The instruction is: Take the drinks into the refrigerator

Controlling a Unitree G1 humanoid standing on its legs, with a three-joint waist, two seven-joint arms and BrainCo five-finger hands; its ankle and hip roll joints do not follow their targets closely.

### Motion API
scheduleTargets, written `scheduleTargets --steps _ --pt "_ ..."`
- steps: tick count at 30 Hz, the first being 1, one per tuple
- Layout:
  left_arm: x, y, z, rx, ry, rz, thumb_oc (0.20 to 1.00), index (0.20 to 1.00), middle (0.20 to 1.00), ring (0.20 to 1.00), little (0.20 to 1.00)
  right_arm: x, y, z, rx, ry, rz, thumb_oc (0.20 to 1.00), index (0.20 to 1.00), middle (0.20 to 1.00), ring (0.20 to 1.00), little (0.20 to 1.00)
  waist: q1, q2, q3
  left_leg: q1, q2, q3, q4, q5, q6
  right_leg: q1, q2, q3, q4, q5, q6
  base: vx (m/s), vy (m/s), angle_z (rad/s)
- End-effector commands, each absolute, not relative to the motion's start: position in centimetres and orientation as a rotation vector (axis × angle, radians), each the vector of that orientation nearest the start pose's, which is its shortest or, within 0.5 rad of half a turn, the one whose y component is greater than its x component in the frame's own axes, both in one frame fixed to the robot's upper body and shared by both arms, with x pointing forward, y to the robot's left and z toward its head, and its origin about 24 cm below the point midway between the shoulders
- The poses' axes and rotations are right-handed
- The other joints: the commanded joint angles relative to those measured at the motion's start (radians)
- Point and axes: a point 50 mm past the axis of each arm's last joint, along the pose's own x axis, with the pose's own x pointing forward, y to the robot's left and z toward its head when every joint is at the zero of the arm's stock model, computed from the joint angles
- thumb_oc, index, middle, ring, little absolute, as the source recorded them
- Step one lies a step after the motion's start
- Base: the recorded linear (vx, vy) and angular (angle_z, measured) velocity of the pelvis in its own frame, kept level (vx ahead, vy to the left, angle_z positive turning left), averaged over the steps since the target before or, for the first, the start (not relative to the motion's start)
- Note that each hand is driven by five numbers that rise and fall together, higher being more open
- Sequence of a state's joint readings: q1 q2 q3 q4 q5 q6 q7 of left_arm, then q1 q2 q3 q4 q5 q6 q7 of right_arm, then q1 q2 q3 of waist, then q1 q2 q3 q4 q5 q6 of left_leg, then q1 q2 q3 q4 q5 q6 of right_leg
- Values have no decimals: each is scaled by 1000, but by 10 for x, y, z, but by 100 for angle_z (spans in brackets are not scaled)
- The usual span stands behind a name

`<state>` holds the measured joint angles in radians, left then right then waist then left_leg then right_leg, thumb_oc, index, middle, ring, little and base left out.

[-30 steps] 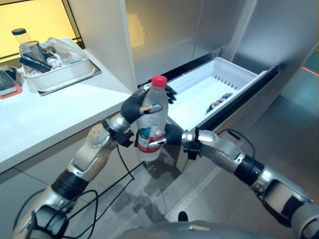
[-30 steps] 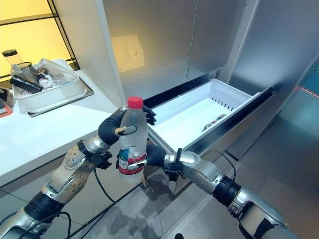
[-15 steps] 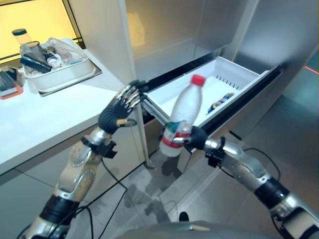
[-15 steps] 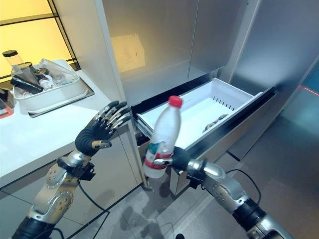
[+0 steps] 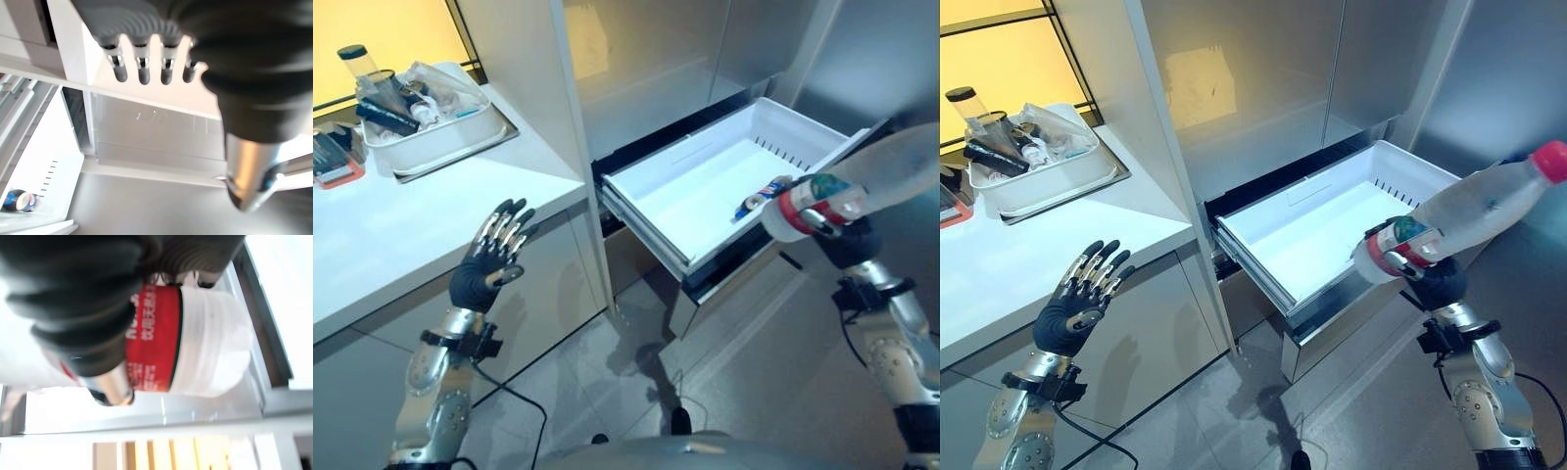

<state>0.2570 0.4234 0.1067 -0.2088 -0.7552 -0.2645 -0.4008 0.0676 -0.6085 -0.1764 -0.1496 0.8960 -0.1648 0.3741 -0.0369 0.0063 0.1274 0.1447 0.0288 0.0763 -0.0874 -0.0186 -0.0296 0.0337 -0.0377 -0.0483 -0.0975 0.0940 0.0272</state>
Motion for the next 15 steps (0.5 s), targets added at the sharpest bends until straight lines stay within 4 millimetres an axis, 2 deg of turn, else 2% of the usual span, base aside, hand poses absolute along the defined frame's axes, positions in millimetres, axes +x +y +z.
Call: scheduleTargets --steps 1,7,10,13,15 --pt "197 251 105 -132 -394 -246 1000 1000 1000 1000 1000 225 -273 190 77 -692 225 200 200 200 200 200 -8 -81 -6 -37 -51 -64 108 -118 51 90 -46 -80 31 -127 56 0 0 0" --pt "199 248 109 -142 -428 -235 1000 1000 1000 1000 1000 238 -276 191 -12 -675 145 200 200 200 200 200 0 -87 14 -57 -54 -66 113 -114 52 70 -48 -83 34 -122 58 -14 3 0" --pt "200 248 109 -155 -436 -236 1000 1000 1000 1000 1000 247 -272 199 -36 -691 155 200 200 200 200 200 7 -90 35 -89 -55 -67 132 -115 53 43 -51 -80 42 -118 58 -58 7 4" --pt "200 247 114 -145 -447 -262 1000 1000 1000 1000 1000 255 -269 213 -96 -699 195 200 200 200 200 200 19 -96 57 -124 -60 -69 151 -112 53 13 -54 -79 52 -113 58 -60 10 -1" --pt "200 245 116 -144 -451 -286 1000 1000 1000 1000 1000 268 -268 226 -165 -680 232 200 200 200 200 200 33 -104 73 -147 -61 -72 157 -107 54 -8 -55 -80 59 -109 59 -28 -1 -2"
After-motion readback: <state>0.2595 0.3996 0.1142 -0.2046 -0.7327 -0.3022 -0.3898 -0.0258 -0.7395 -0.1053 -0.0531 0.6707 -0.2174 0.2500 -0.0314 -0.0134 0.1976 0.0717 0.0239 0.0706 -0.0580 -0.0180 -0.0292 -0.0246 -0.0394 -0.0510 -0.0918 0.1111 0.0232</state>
